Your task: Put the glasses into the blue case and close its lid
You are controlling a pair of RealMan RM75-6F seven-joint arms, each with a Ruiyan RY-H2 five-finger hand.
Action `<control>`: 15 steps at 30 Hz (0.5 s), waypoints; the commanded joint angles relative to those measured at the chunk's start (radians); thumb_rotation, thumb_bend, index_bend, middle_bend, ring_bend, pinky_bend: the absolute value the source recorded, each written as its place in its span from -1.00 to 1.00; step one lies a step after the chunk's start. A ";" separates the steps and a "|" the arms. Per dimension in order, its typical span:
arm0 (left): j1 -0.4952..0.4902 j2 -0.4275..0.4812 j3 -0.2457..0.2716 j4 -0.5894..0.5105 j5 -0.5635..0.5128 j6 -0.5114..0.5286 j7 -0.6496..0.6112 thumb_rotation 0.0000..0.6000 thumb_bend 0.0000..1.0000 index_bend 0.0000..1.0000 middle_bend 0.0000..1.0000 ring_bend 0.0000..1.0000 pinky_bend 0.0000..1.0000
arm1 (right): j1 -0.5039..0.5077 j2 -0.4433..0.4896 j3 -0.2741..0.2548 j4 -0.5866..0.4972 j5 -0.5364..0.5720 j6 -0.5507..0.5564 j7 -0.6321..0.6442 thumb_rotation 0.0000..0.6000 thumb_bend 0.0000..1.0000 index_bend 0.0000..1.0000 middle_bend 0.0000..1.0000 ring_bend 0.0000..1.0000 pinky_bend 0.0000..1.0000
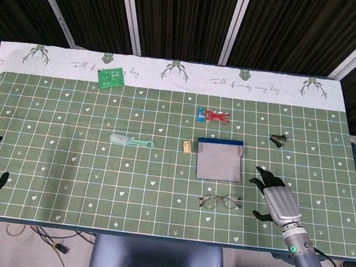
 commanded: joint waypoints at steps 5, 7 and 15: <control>-0.002 0.002 -0.001 -0.002 -0.005 -0.006 -0.005 1.00 -0.36 -0.81 -1.00 -1.00 -1.00 | 0.070 -0.098 0.021 0.010 0.091 -0.047 -0.117 1.00 -0.26 -0.36 -0.98 -0.82 -0.63; -0.003 0.004 -0.002 -0.003 -0.009 -0.009 -0.009 1.00 -0.36 -0.81 -1.00 -1.00 -1.00 | 0.085 -0.122 0.023 0.018 0.117 -0.053 -0.146 1.00 -0.24 -0.32 -0.98 -0.82 -0.63; -0.008 0.009 -0.005 -0.007 -0.024 -0.025 -0.011 1.00 -0.36 -0.81 -1.00 -1.00 -1.00 | 0.112 -0.189 0.016 0.042 0.172 -0.047 -0.198 1.00 -0.39 -0.20 -0.98 -0.82 -0.63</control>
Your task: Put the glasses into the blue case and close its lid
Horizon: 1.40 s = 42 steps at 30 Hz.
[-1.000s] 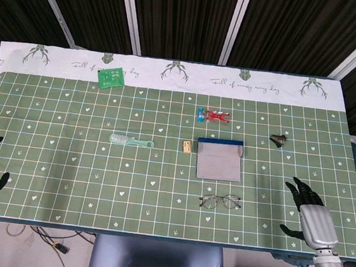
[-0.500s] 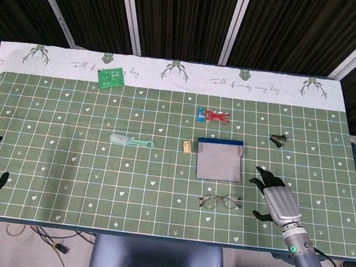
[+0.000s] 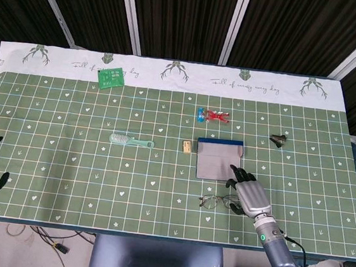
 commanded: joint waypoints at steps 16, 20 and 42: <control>-0.003 0.002 -0.004 -0.005 -0.014 -0.007 0.005 1.00 -0.36 -0.81 -1.00 -1.00 -1.00 | 0.044 -0.058 -0.017 0.036 0.061 0.001 -0.027 1.00 -0.31 -0.13 -0.98 -0.82 -0.63; -0.004 0.003 -0.004 -0.005 -0.015 -0.008 0.004 1.00 -0.36 -0.81 -1.00 -1.00 -1.00 | 0.052 -0.065 -0.020 0.038 0.067 0.001 -0.032 1.00 -0.29 -0.10 -0.98 -0.82 -0.63; -0.003 0.005 -0.005 -0.006 -0.020 -0.007 0.000 1.00 -0.36 -0.81 -1.00 -1.00 -1.00 | 0.082 -0.083 -0.029 0.050 0.093 0.009 -0.042 1.00 -0.17 0.04 -0.98 -0.82 -0.63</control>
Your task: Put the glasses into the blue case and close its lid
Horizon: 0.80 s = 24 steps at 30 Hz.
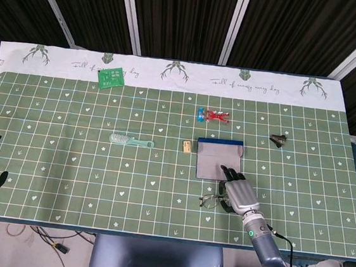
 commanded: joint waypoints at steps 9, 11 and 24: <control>0.000 0.003 0.000 -0.001 -0.002 -0.002 -0.002 1.00 -0.36 -0.81 -1.00 -1.00 -1.00 | 0.012 -0.004 -0.005 -0.005 0.016 0.003 -0.006 1.00 -0.17 0.07 -0.98 -0.82 -0.63; 0.001 0.003 0.000 -0.002 -0.003 -0.002 -0.003 1.00 -0.36 -0.81 -1.00 -1.00 -1.00 | 0.015 -0.006 -0.006 -0.006 0.016 0.003 -0.008 1.00 -0.17 0.08 -0.98 -0.82 -0.63; 0.001 0.005 0.000 -0.003 -0.005 -0.002 -0.003 1.00 -0.36 -0.81 -1.00 -1.00 -1.00 | 0.032 -0.017 -0.004 -0.013 0.033 0.013 -0.025 1.00 -0.13 0.12 -0.98 -0.82 -0.63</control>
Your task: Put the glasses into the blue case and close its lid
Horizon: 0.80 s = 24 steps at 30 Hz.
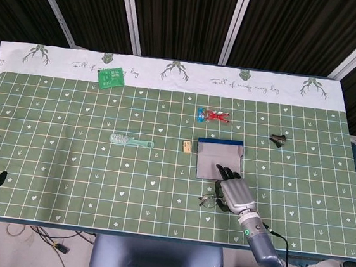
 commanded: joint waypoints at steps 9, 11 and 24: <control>0.000 0.001 0.000 -0.001 -0.004 -0.001 0.007 1.00 -0.36 -0.80 -1.00 -1.00 -1.00 | 0.013 -0.005 0.000 -0.001 0.034 0.001 -0.021 1.00 -0.12 0.12 -0.98 -0.82 -0.63; 0.000 0.001 0.000 -0.002 -0.006 -0.002 0.007 1.00 -0.36 -0.80 -1.00 -1.00 -1.00 | 0.015 -0.005 0.000 -0.001 0.040 0.000 -0.023 1.00 -0.12 0.12 -0.98 -0.82 -0.63; 0.001 0.002 0.001 -0.003 -0.003 0.000 0.010 1.00 -0.35 -0.80 -1.00 -1.00 -1.00 | 0.023 -0.008 -0.006 -0.002 0.050 0.001 -0.019 1.00 -0.09 0.14 -0.98 -0.82 -0.63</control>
